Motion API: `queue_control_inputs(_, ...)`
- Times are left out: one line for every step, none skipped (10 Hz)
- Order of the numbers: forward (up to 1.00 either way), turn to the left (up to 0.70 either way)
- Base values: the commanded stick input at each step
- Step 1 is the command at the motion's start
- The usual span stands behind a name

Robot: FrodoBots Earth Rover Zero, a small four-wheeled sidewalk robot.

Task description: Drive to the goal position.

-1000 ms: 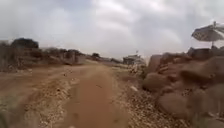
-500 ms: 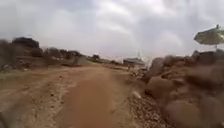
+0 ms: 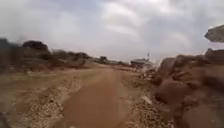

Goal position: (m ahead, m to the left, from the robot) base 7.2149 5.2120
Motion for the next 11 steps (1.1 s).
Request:
queue_control_inputs(0.5,0.0)
queue_control_inputs(0.5,0.0)
queue_control_inputs(0.5,0.0)
queue_control_inputs(0.5,0.0)
queue_control_inputs(0.5,0.0)
queue_control_inputs(0.5,0.0)
queue_control_inputs(0.5,0.0)
queue_control_inputs(0.5,0.0)
queue_control_inputs(0.5,0.0)
queue_control_inputs(0.5,0.0)
queue_control_inputs(0.5,0.0)
